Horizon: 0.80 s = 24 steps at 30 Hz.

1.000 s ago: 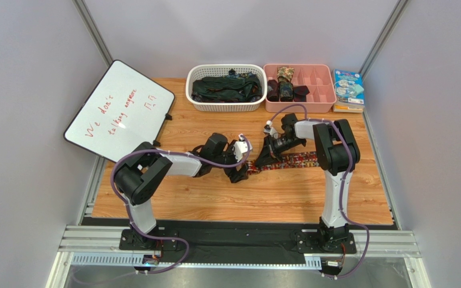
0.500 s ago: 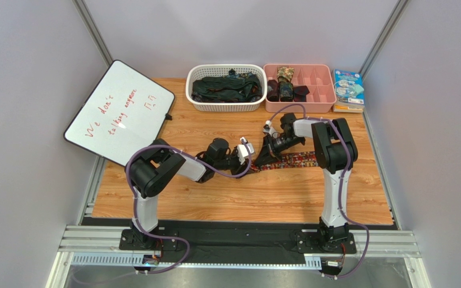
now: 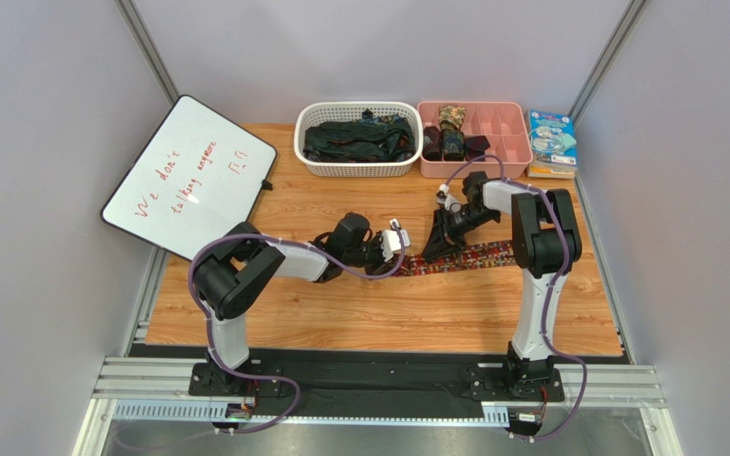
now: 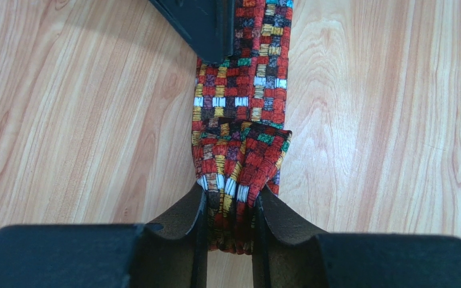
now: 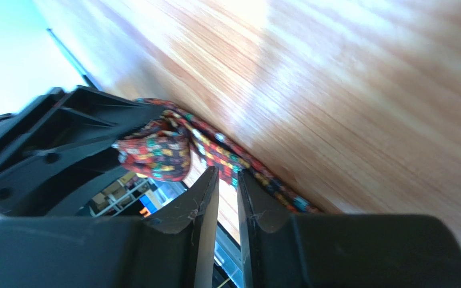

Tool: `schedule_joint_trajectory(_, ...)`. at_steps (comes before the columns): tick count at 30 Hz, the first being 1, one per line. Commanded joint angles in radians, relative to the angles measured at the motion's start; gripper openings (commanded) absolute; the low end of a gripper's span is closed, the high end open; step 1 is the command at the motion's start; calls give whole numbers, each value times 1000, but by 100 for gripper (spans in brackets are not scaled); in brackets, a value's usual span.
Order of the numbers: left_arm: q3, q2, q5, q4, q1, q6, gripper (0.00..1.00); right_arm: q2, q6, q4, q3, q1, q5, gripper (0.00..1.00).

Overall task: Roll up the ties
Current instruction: Roll the tie at the center of the board.

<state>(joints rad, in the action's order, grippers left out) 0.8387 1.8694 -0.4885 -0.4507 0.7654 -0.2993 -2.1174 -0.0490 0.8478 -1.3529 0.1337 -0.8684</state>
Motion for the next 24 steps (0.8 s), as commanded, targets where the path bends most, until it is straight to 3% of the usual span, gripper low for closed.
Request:
schedule_joint_trajectory(1,42,-22,34,208,0,-34,12,-6,44,53,12,35,91,22)
schedule_joint_trajectory(7,175,-41,132,511,6,-86,12,-49,46,74,21,47,200,19)
schedule_joint_trajectory(10,214,-32,188,610,17,-129,13,-23,44,82,40,46,183,21)
schedule_joint_trajectory(18,234,14,266,668,104,-147,17,103,-35,-10,49,46,-30,36)
schedule_joint_trajectory(24,237,28,297,669,110,-136,20,122,-215,-196,156,73,-172,50)
